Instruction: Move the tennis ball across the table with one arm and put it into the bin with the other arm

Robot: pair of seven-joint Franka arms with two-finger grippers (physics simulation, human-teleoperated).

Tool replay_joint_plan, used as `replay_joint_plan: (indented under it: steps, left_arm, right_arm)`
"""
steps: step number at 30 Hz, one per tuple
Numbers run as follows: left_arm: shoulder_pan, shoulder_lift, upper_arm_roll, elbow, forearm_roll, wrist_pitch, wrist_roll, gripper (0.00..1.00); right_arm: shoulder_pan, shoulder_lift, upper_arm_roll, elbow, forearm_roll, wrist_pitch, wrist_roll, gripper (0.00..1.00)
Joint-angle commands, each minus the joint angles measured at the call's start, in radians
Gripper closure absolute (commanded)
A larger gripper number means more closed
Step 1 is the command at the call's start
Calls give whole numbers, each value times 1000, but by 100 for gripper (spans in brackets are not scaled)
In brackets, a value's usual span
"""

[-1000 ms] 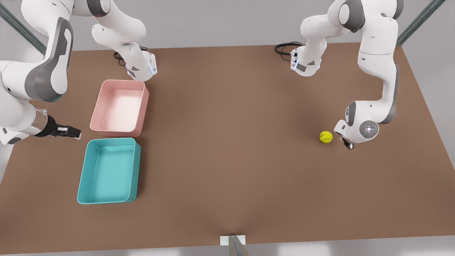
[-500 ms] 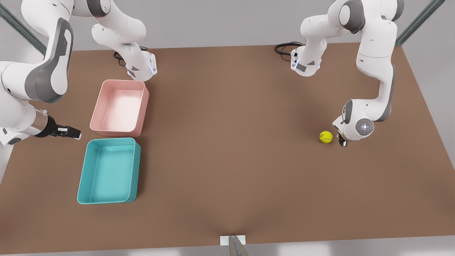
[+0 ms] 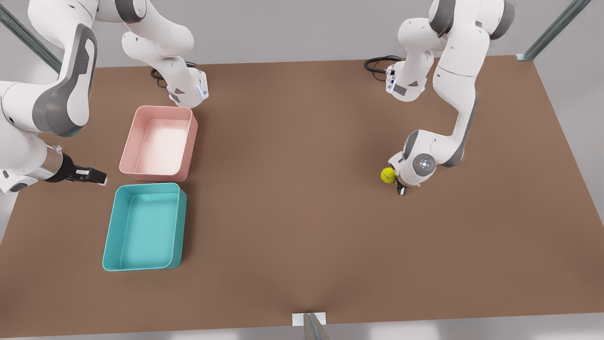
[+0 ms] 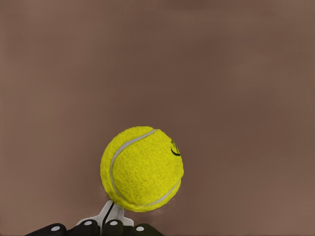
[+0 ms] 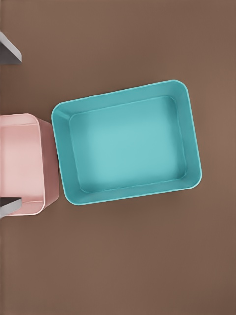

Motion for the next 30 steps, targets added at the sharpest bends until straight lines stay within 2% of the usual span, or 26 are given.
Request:
replay_joint_plan:
  steps: [1, 6, 7, 8, 10, 11, 12, 13, 15, 16, 17, 19, 21, 22, 23, 24, 25, 27, 28, 30]
  left_arm:
    - [-40, -1, -18, 1, -81, 32, -622, 79]
    - [-66, 1, -41, 10, -235, 68, -725, 79]
    - [-65, -16, -41, 30, -366, 69, -871, 79]
    - [-71, -22, -43, 59, -381, 72, -1125, 79]
    - [-65, -28, -44, 84, -380, 71, -1196, 79]
    - [-40, -66, -44, 107, -375, 33, -1199, 79]
    - [10, -99, -41, 192, -346, -139, -1201, 79]
    - [39, -107, -35, 329, -132, -354, -1199, 79]
    - [147, -106, -35, 579, -38, -684, -1092, 33]
    - [182, -137, -35, 663, 10, -805, -1095, 33]
    - [174, -169, -35, 674, 66, -837, -1095, 32]
    - [171, -225, -7, 708, 70, -911, -1101, 0]
    - [139, -260, 31, 710, 56, -922, -1361, 0]
    - [136, -278, 51, 722, -2, -981, -1457, 0]
    - [127, -275, 115, 774, -97, -1040, -1501, 0]
    - [124, -275, 135, 783, -114, -1066, -1506, 0]
    - [135, -271, 134, 802, -116, -1090, -1509, 0]
    - [159, -266, 137, 800, -119, -1090, -1503, 0]
    - [177, -261, 137, 799, -119, -1112, -1498, 0]
    - [170, -260, 132, 797, -119, -1140, -1506, 0]
  right_arm:
    - [0, -1, -1, 0, 0, -1, 2, 0]
    - [0, -1, -1, 0, 0, -1, 2, 0]
    - [0, -1, -1, 0, 0, -1, 2, 0]
    - [0, -1, -1, 0, 0, -1, 2, 0]
    - [0, -1, -1, 0, 0, -1, 2, 0]
    - [0, -1, -1, 0, 0, -1, 2, 0]
    - [0, -1, -1, 0, 0, -1, 2, 0]
    - [0, -1, -1, 0, 0, -1, 2, 0]
    - [0, -1, -1, 0, 0, -1, 2, 0]
    - [0, -1, -1, 0, 0, -1, 2, 0]
    - [0, -1, -1, 0, 0, -1, 2, 0]
    - [0, -1, -1, 0, 0, -1, 2, 0]
    - [35, 42, 5, 13, 2, 1, 8, 0]
    - [124, 181, 7, 112, 13, 15, 25, 0]
    - [250, 355, -1, 252, 0, 12, 214, 0]
    - [328, 398, 1, 260, -16, 59, 397, 0]
    - [429, 460, 5, 260, -21, 142, 453, 0]
    - [468, 540, 110, 298, 11, 369, 508, 0]
    - [492, 645, 133, 428, 11, 378, 606, 0]
    - [511, 686, 179, 453, 11, 400, 677, 0]
